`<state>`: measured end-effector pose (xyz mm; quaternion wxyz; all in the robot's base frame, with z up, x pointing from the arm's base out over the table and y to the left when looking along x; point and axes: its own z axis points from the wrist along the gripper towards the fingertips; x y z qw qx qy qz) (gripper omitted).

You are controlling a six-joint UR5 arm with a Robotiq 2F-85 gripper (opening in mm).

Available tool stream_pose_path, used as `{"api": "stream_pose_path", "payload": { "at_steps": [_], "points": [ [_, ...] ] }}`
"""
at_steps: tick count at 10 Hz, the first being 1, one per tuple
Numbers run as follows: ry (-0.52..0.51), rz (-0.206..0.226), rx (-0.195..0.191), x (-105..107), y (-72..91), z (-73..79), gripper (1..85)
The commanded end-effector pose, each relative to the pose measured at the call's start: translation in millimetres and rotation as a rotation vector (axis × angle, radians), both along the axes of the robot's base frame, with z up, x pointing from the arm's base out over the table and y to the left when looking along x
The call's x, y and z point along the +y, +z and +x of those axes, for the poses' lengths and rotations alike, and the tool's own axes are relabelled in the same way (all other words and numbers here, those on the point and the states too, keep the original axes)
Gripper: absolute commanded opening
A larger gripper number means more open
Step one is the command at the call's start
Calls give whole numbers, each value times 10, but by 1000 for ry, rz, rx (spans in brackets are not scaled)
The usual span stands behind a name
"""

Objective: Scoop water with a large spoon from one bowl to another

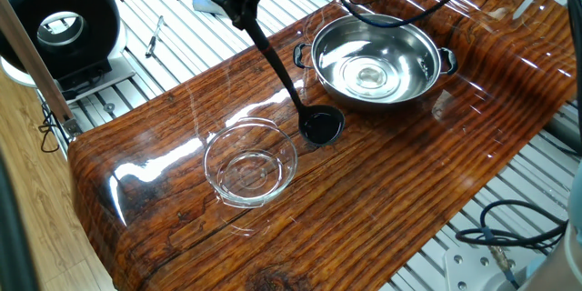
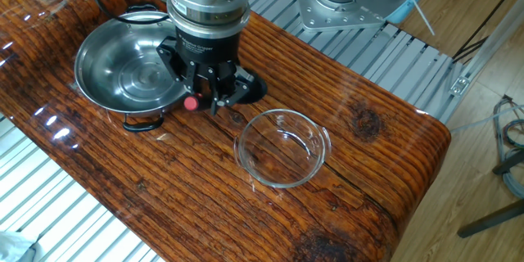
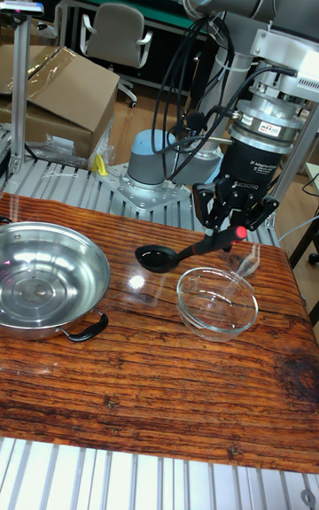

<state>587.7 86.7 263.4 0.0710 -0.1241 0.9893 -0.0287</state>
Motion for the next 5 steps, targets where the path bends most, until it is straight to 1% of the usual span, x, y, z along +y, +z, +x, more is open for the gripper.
{"api": "stream_pose_path", "payload": {
  "at_steps": [1, 3, 5],
  "points": [
    [29, -4, 8, 2, 6, -20, 10],
    [55, -5, 10, 9, 5, -24, 10],
    [77, -7, 1, 13, 9, 3, 10]
  ]
}}
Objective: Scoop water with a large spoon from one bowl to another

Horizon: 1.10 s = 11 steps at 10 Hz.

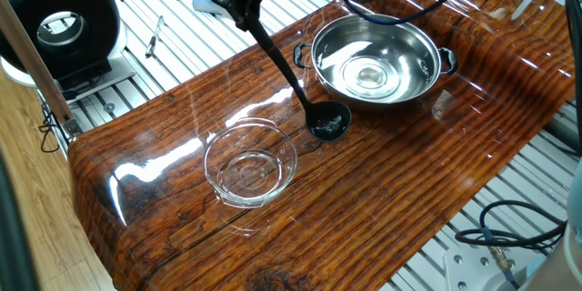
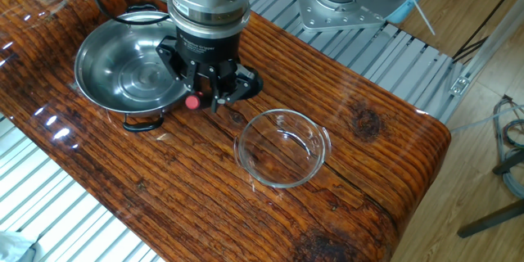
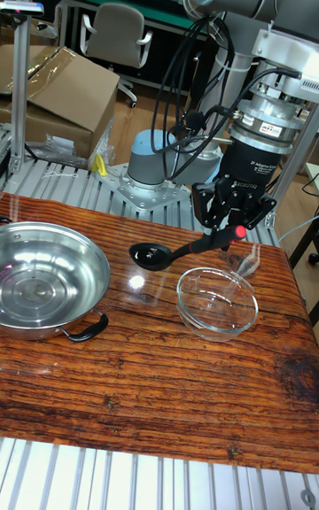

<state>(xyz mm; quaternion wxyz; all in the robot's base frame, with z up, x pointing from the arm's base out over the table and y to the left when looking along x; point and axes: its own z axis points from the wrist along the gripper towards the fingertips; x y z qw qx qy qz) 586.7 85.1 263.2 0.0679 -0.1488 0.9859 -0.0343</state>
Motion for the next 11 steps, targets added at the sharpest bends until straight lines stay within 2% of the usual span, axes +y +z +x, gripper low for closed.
{"api": "stream_pose_path", "payload": {
  "at_steps": [1, 7, 11],
  "points": [
    [37, 11, -10, 37, 13, 29, 10],
    [71, 45, -32, 139, 21, 83, 10],
    [32, 33, -5, 92, 10, 13, 10]
  ]
}}
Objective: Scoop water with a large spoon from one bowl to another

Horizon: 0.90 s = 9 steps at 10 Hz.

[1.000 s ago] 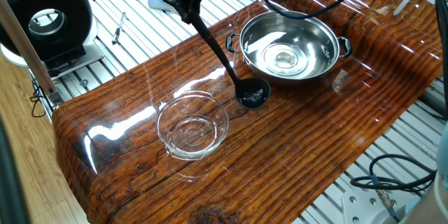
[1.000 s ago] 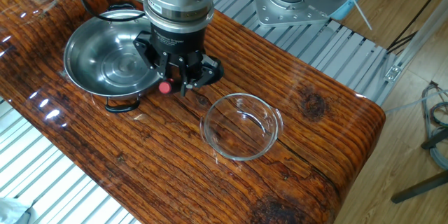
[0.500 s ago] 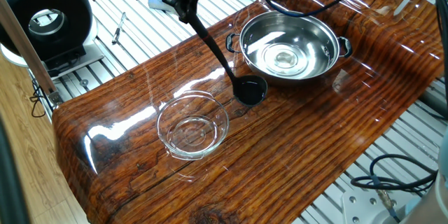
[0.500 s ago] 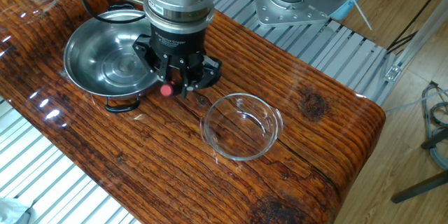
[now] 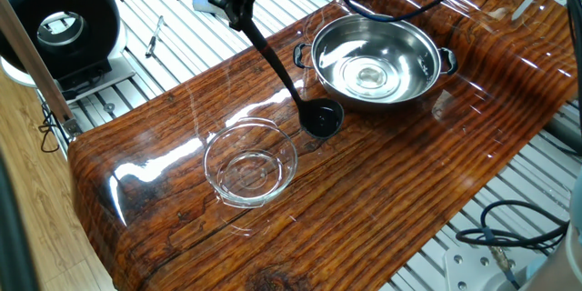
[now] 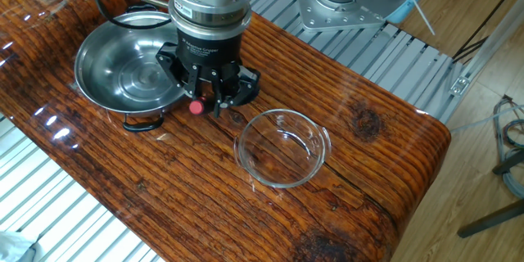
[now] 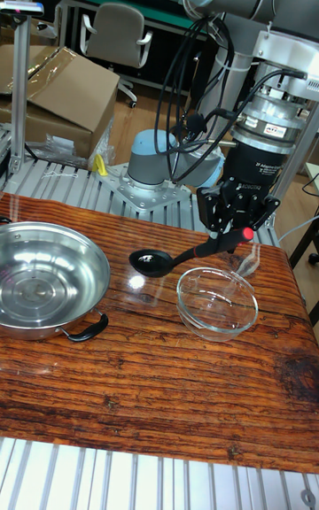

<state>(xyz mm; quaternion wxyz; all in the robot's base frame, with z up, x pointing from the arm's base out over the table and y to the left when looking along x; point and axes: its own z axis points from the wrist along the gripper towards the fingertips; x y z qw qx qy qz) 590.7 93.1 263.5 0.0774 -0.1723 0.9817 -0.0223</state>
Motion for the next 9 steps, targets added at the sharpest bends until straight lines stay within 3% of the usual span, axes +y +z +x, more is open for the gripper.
{"api": "stream_pose_path", "payload": {
  "at_steps": [1, 6, 9],
  "points": [
    [-26, 13, 14, 58, 31, -30, 10],
    [-60, -1, 22, 364, 219, 3, 10],
    [-78, 0, 9, 571, 234, 62, 10]
  ]
}}
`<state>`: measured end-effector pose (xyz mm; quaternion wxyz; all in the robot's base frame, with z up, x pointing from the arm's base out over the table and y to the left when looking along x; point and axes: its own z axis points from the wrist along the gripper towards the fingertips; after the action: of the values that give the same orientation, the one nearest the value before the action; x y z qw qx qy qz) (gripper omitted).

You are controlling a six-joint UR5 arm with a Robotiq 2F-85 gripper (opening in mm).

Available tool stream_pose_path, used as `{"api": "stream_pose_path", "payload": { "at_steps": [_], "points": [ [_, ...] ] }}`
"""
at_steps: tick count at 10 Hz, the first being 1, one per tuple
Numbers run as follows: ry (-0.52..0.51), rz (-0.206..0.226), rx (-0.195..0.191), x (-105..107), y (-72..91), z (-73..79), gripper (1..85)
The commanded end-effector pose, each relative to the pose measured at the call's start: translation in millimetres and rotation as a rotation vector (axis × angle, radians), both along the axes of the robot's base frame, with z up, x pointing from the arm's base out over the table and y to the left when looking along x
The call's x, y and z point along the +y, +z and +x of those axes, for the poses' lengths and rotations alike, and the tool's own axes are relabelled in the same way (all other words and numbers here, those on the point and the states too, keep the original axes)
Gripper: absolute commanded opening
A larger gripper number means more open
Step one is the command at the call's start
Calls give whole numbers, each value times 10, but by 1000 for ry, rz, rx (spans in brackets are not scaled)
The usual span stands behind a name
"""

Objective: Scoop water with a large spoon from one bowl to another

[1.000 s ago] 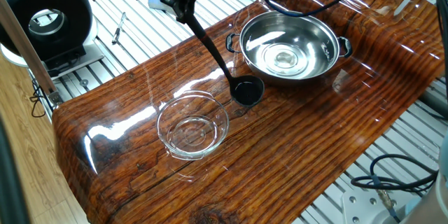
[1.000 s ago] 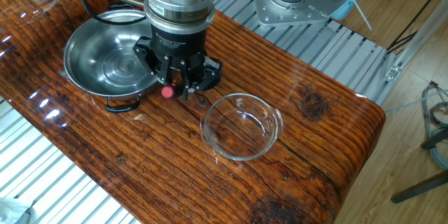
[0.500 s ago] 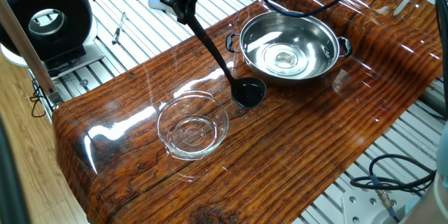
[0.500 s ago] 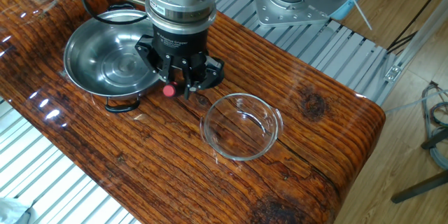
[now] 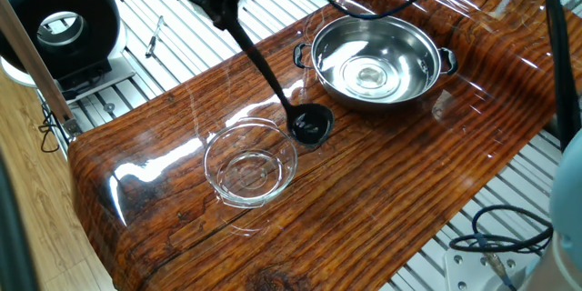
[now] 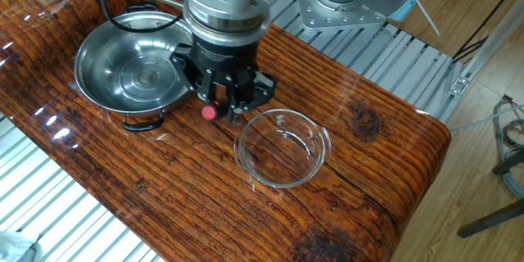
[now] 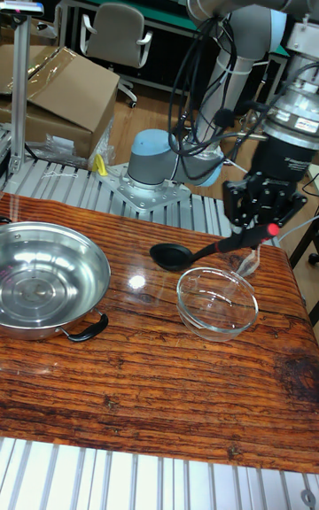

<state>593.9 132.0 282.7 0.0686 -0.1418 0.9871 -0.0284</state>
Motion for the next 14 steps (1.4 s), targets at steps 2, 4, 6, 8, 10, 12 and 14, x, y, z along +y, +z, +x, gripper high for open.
{"api": "stream_pose_path", "payload": {
  "at_steps": [2, 4, 6, 8, 10, 12, 14],
  "points": [
    [-30, 19, -14, 335, 38, 68, 10],
    [-43, 25, -27, 469, -23, 113, 10],
    [-52, 28, -36, 570, -82, 156, 10],
    [-62, 30, -49, 671, -149, 206, 10],
    [-66, 33, -55, 728, -200, 229, 10],
    [-72, 42, -60, 796, -236, 243, 10],
    [-72, 72, -61, 877, -268, 271, 10]
  ]
}}
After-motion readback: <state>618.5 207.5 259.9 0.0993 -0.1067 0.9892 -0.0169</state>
